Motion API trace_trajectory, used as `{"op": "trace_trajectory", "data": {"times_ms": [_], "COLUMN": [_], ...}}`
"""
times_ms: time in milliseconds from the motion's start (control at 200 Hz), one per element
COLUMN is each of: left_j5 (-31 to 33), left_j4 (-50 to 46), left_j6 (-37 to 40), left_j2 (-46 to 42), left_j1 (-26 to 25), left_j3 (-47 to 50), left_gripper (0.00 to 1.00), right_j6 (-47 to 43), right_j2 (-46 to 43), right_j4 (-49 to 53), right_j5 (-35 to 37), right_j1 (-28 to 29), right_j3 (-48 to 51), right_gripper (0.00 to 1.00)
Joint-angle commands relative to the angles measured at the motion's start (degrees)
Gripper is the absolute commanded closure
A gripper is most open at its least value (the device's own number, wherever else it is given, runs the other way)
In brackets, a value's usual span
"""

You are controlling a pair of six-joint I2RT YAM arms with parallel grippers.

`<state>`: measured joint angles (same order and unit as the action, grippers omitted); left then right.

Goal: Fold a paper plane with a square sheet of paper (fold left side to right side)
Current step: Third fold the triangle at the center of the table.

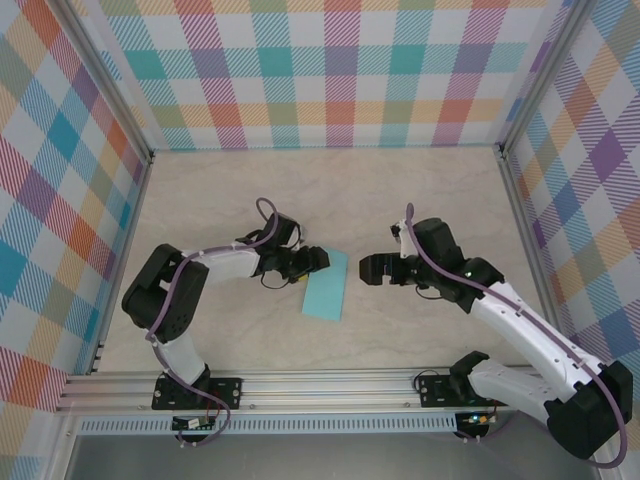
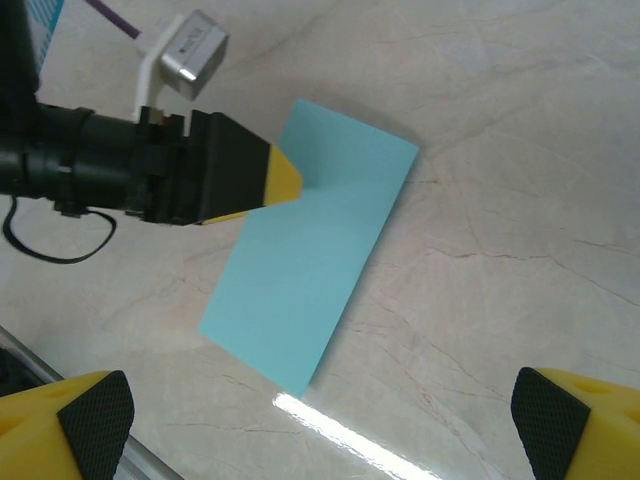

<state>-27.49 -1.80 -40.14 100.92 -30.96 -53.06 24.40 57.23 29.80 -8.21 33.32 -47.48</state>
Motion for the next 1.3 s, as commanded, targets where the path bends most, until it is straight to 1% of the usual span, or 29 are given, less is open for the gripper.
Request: {"op": "trace_trajectory", "data": {"times_ms": [0,90,165,235,365,495,560,645,755,885,1035,1205,1295], "left_j5": [-2.0,-0.9,0.0,0.5,1.2,2.5,3.1,3.3,3.2,3.3,3.5,3.1,3.2], "left_j4": [3.2,3.2,3.1,3.3,3.8,3.7,3.6,3.6,3.5,3.6,3.6,4.0,4.0], "left_j6": [-0.4,-0.8,-1.0,-1.6,-2.9,-4.2,-4.9,-5.6,-6.0,-6.2,-6.2,-6.4,-6.3], "left_j2": [1.5,1.2,0.6,-0.1,-1.7,-3.7,-4.9,-5.9,-6.4,-6.5,-6.5,-6.1,-6.1], "left_j1": [0.5,0.5,0.5,0.5,0.5,0.5,0.5,0.5,0.4,0.4,0.4,0.4,0.4], "left_j3": [-1.4,-0.6,0.2,1.2,3.0,4.6,5.3,5.8,6.4,7.0,7.5,7.6,7.5], "left_gripper": [0.48,0.60,0.66,0.71,0.81,0.88,0.90,0.91,0.92,0.93,0.93,0.94,0.94], "right_j6": [-1.7,-3.7,-5.4,-7.3,-12.1,-18.6,-21.2,-24.5,-29.3,-34.8,-38.8,-40.7,-41.1], "right_j2": [-0.1,-0.6,-1.4,-2.1,-1.6,3.5,7.5,13.2,21.1,27.5,32.9,38.3,39.6], "right_j4": [-2.3,-2.2,-2.7,-4.1,-7.2,-10.9,-13.6,-16.6,-19.3,-23.1,-27.0,-29.6,-31.6], "right_j5": [-1.6,1.0,4.4,8.6,17.1,27.7,30.5,33.4,36.9,40.4,42.7,43.8,44.8], "right_j1": [1.6,4.2,6.8,10.8,20.5,31.9,36.3,40.4,43.1,44.2,44.3,44.5,44.5], "right_j3": [1.2,2.3,3.6,5.1,7.6,8.7,8.6,7.4,5.0,3.4,1.9,-0.3,-0.8], "right_gripper": [0.00,0.00,0.00,0.01,0.03,0.04,0.04,0.04,0.05,0.07,0.10,0.16,0.21]}}
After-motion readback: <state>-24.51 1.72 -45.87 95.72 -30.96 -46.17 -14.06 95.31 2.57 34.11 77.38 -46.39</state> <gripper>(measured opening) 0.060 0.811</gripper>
